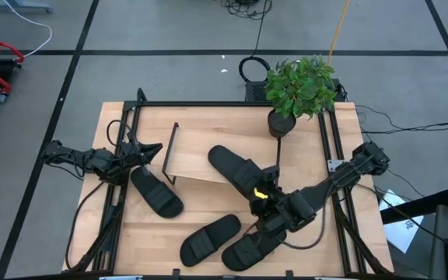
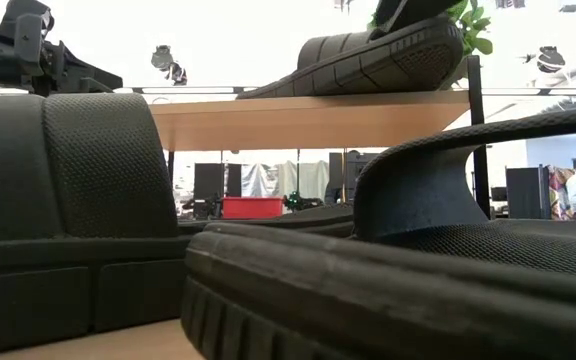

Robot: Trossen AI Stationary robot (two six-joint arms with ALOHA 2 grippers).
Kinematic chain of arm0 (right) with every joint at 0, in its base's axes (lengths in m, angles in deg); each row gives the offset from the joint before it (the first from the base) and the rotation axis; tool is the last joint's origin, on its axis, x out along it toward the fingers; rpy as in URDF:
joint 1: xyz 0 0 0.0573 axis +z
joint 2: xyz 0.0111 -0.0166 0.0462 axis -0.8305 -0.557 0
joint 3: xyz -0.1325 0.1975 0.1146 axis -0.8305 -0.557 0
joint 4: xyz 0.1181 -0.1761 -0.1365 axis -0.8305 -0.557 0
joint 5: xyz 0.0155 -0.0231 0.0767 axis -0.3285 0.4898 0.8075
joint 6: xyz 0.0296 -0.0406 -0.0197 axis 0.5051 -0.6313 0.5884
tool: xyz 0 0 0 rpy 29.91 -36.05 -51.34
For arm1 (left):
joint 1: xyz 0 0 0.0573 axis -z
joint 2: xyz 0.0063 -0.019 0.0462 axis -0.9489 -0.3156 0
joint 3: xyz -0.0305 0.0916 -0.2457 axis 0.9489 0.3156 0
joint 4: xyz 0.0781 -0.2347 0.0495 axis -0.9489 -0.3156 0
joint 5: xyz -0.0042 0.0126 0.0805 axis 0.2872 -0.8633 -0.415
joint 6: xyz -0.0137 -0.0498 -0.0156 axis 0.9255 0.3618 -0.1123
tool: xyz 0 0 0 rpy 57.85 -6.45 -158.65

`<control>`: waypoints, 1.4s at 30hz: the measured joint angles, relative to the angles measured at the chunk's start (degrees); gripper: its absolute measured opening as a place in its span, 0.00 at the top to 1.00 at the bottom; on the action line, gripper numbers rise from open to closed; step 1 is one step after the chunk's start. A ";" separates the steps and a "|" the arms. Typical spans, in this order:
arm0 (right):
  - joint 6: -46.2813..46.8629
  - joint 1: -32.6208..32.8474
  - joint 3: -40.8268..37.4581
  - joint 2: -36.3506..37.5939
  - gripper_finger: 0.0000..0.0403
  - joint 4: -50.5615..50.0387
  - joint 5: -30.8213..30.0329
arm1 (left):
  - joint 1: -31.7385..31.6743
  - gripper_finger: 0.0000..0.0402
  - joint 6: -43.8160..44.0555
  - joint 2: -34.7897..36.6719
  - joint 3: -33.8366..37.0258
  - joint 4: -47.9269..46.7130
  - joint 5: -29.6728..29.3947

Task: Pick and place slides into the shelf
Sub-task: Put the black slide on the shelf

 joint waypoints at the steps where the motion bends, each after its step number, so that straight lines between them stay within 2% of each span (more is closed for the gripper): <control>1: 0.09 0.49 0.00 0.69 0.45 0.02 -0.72 | 0.01 0.91 0.00 0.01 -0.02 -0.02 0.00; 5: 6.01 3.39 0.00 3.73 0.48 -1.69 -6.22 | 0.02 0.91 0.19 0.02 -0.01 0.12 -0.80; 7: 8.57 5.73 0.00 5.23 0.55 -3.90 -9.07 | 0.02 0.91 0.68 0.01 0.00 0.32 -4.10; 11: 12.19 10.93 -1.12 7.63 0.79 -6.44 -13.32 | 0.00 0.91 3.83 0.02 0.00 -0.81 -13.43; 13: 14.27 12.87 -3.10 8.56 0.93 -6.36 -12.67 | 0.00 0.91 6.38 0.02 0.00 -2.68 -14.71; 14: 15.49 13.50 -4.49 8.93 0.96 -5.79 -11.63 | 0.00 0.91 7.51 0.00 0.00 -3.59 -14.69; 16: 18.47 14.18 -7.99 9.61 0.97 -3.87 -9.81 | 0.00 0.91 9.93 0.02 0.01 -5.35 -13.92; 21: 20.20 14.30 -18.09 10.35 1.00 4.44 -6.85 | 0.04 0.91 17.75 0.02 0.03 -10.87 -5.48; 24: 21.06 14.31 -21.99 10.63 1.00 8.04 -6.07 | 0.00 0.91 21.69 0.02 0.03 -13.02 -5.09; 26: 21.91 14.31 -23.96 10.67 1.00 9.57 -3.22 | 0.00 0.91 24.15 0.02 0.03 -13.72 -5.02; 30: 23.56 14.31 -28.00 10.62 1.00 12.44 -0.76 | 0.00 0.91 27.49 -1.35 0.03 -13.80 -1.38; 38: 26.46 13.79 -31.15 10.62 1.00 12.67 -1.01 | 0.00 0.91 34.59 -10.79 0.03 -12.91 0.17; 42: 26.42 12.71 -31.19 10.62 1.00 12.69 -1.04 | 0.00 0.91 35.55 -16.88 0.03 -8.43 0.88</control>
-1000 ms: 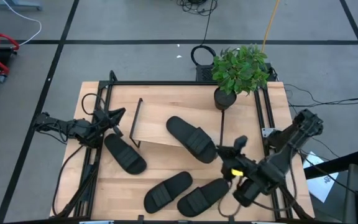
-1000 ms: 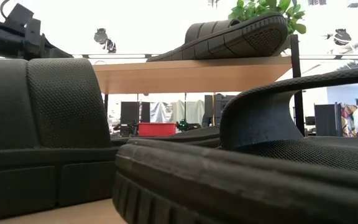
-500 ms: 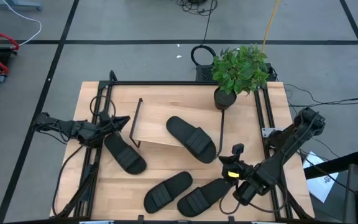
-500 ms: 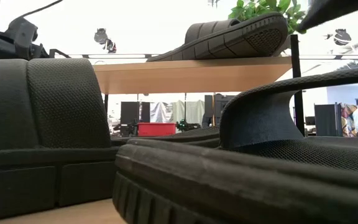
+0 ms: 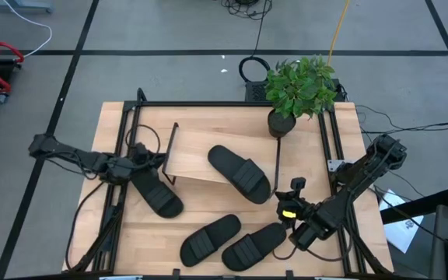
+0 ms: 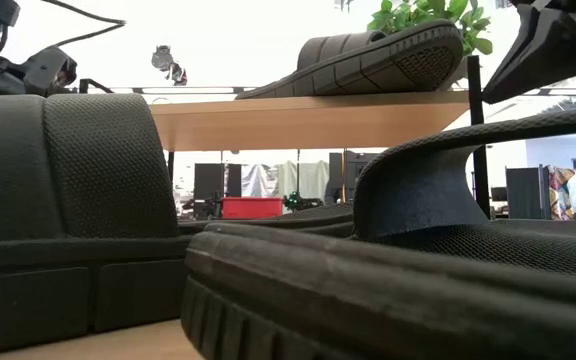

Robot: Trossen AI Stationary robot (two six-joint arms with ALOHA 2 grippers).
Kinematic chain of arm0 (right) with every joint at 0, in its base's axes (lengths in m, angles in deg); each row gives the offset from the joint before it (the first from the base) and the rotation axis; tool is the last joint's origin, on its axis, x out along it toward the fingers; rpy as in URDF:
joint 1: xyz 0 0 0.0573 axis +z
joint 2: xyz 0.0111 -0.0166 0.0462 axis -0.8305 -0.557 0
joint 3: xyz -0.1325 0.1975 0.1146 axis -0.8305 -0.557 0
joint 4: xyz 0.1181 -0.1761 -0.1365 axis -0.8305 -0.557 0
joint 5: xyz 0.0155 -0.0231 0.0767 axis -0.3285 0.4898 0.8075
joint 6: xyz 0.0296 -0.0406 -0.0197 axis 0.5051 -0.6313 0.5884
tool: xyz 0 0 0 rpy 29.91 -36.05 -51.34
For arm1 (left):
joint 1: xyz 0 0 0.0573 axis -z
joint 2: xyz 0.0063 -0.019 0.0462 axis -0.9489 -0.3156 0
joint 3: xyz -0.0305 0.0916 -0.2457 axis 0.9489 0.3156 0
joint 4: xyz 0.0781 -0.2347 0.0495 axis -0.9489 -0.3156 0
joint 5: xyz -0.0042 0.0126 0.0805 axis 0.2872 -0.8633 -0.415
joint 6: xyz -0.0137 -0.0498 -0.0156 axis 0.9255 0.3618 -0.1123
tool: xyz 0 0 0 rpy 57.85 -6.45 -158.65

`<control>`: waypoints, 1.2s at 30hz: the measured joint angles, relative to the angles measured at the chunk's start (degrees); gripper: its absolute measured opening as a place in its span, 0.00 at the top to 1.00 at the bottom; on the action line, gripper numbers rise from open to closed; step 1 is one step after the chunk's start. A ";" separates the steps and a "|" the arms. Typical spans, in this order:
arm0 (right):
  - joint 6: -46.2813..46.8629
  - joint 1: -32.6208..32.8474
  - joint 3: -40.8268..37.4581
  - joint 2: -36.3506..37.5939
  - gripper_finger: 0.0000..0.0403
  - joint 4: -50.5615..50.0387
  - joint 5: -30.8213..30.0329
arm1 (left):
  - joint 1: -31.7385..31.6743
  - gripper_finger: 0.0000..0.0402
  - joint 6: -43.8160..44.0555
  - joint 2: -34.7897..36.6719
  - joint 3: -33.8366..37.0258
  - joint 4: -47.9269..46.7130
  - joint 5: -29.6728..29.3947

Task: Pick and place slides into the shelf
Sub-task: Put the black slide on the shelf

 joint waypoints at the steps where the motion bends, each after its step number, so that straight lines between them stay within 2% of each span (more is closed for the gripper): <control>1: -0.08 -0.24 0.00 0.00 1.00 -0.09 -0.03 | 0.00 0.91 0.02 -1.35 0.00 1.52 0.21; 11: 0.27 -3.25 -0.02 -0.02 1.00 -2.31 -0.32 | 0.08 0.91 0.28 -13.29 0.00 13.36 5.15; 18: 4.68 -4.46 -0.01 -0.02 1.00 -7.62 -0.32 | 1.18 0.91 0.06 -18.90 0.00 18.98 7.47; 25: 6.63 -4.48 0.00 -0.02 1.00 -9.84 -0.32 | 2.65 0.91 0.21 -21.81 -0.02 21.19 7.55; 36: 6.56 -3.52 0.00 0.01 1.00 -10.38 0.23 | 2.91 0.91 -2.77 -22.24 -0.04 20.97 6.84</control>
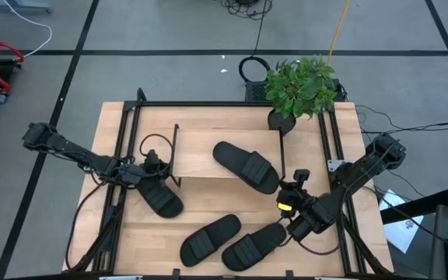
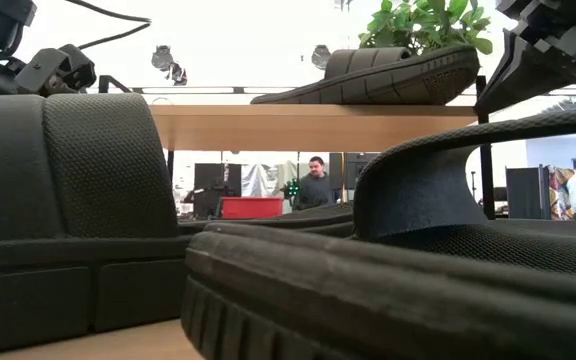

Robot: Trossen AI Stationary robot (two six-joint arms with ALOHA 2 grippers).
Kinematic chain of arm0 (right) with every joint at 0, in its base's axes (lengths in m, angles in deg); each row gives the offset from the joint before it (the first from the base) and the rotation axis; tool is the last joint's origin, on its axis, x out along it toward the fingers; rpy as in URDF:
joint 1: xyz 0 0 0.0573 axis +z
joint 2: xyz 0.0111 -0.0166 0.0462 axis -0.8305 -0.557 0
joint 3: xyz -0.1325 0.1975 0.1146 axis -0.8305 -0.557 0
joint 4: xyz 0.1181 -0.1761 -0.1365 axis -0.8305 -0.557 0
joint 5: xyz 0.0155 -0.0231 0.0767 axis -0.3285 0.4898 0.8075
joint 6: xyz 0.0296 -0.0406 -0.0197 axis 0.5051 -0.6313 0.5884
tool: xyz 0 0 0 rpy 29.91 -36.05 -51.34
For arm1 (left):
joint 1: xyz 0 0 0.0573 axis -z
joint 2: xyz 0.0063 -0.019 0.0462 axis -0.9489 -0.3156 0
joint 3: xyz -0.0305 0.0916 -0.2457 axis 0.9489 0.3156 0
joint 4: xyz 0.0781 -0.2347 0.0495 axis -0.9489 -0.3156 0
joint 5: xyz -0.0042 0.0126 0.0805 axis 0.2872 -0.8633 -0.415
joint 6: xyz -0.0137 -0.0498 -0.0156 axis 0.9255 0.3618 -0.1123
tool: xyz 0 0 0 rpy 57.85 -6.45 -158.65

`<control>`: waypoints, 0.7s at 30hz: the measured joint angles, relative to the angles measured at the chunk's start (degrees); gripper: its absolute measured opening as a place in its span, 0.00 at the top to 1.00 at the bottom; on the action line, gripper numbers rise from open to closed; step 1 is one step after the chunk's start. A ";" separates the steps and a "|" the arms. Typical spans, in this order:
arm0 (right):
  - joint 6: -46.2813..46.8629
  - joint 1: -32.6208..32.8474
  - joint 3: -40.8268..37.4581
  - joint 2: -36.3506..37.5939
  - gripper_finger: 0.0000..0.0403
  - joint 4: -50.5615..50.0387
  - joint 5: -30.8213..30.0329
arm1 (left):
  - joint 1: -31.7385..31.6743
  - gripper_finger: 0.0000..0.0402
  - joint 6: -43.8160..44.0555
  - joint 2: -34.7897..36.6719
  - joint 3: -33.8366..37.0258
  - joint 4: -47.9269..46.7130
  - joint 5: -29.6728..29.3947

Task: Pick and place slides into the shelf
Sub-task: Put the black slide on the shelf

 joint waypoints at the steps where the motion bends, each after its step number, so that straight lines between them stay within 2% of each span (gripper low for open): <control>1: 0.00 0.45 -0.02 0.12 1.00 0.02 0.00 | 0.00 0.91 -0.13 0.03 0.00 -0.02 -0.50; 11: 0.98 4.25 -0.02 1.41 1.00 1.99 0.43 | -0.04 0.91 -0.45 0.18 0.00 -1.55 -10.14; 16: 1.25 6.93 -0.02 1.41 1.00 1.93 4.41 | -0.04 0.91 1.72 0.17 -0.02 -7.78 -14.90; 21: 2.71 10.89 -0.02 1.56 1.00 1.69 1.89 | -0.05 0.91 3.11 0.53 -0.05 -15.16 -20.42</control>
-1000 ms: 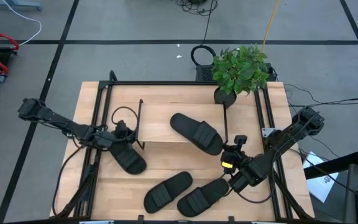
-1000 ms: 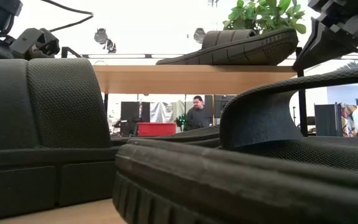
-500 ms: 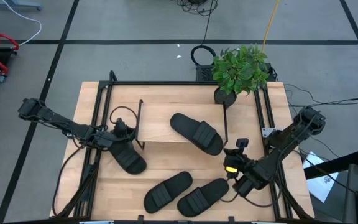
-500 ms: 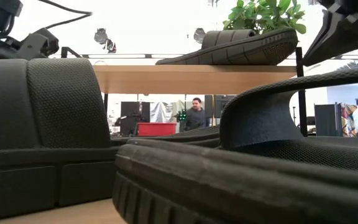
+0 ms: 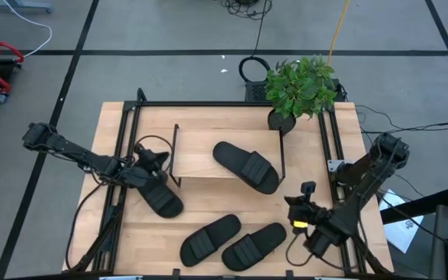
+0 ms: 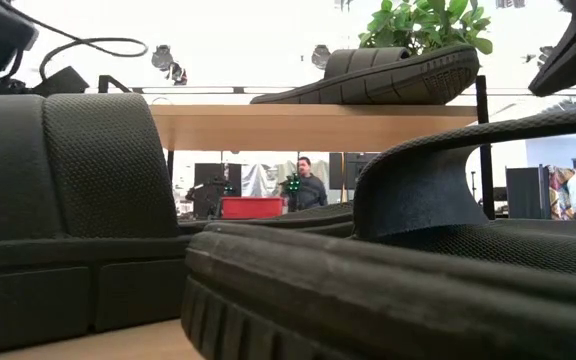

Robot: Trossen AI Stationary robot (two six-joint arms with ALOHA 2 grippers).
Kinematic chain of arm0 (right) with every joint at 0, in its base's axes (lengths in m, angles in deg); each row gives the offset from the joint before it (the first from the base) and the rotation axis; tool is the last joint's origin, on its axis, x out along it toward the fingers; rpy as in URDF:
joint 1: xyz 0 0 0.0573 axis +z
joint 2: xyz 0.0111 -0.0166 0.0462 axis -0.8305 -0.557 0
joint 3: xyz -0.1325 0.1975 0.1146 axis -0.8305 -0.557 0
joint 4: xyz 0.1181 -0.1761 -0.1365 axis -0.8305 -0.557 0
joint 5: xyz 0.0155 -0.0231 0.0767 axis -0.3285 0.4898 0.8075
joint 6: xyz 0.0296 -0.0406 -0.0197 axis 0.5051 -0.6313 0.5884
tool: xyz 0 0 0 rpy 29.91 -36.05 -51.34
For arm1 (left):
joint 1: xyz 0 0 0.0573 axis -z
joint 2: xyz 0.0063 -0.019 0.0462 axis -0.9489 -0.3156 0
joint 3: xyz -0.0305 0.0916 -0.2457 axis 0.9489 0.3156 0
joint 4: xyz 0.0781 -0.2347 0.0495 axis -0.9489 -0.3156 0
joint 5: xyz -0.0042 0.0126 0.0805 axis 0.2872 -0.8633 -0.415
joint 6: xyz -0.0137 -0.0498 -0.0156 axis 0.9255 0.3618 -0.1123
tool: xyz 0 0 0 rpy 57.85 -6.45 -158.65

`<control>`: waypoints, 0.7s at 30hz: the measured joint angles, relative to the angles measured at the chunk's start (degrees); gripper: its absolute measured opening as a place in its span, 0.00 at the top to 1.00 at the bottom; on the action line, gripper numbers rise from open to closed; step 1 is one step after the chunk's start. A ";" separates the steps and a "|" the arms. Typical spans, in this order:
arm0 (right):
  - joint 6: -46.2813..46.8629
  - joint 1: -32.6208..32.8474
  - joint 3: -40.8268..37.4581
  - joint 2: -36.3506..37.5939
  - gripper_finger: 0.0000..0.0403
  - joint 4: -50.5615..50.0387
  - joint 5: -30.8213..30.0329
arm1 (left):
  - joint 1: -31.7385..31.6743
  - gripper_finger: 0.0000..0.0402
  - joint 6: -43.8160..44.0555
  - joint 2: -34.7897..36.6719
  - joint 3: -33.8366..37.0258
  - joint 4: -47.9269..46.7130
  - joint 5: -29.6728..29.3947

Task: Pick and place slides into the shelf
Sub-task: Put the black slide on the shelf

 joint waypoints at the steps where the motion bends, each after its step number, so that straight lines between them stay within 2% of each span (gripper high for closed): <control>1: 0.52 0.73 0.00 0.30 1.00 -0.46 -0.62 | -0.04 0.91 0.17 0.52 -0.29 -1.84 -1.56; 5: 6.23 2.84 0.02 3.08 1.00 -5.91 -4.26 | -0.59 0.91 1.41 3.28 -4.30 -12.69 -7.20; 9: 10.53 4.64 0.02 5.82 1.00 -10.95 -7.11 | -1.55 0.91 1.62 6.55 -12.41 -27.07 -9.33; 11: 11.73 5.22 0.02 7.37 1.00 -12.41 -7.47 | -2.38 0.91 2.82 7.99 -16.69 -29.94 -9.75; 13: 11.90 5.41 0.02 9.21 1.00 -12.92 -8.13 | -2.93 0.91 -0.41 9.14 -21.15 -31.11 -9.54; 17: 10.34 5.34 0.02 12.86 1.00 -13.21 -9.55 | -3.55 0.91 -6.07 9.45 -29.09 -29.17 -6.13; 21: 10.35 5.32 0.02 16.25 1.00 -12.92 -14.49 | -5.21 0.91 -13.43 7.65 -34.69 -21.14 5.88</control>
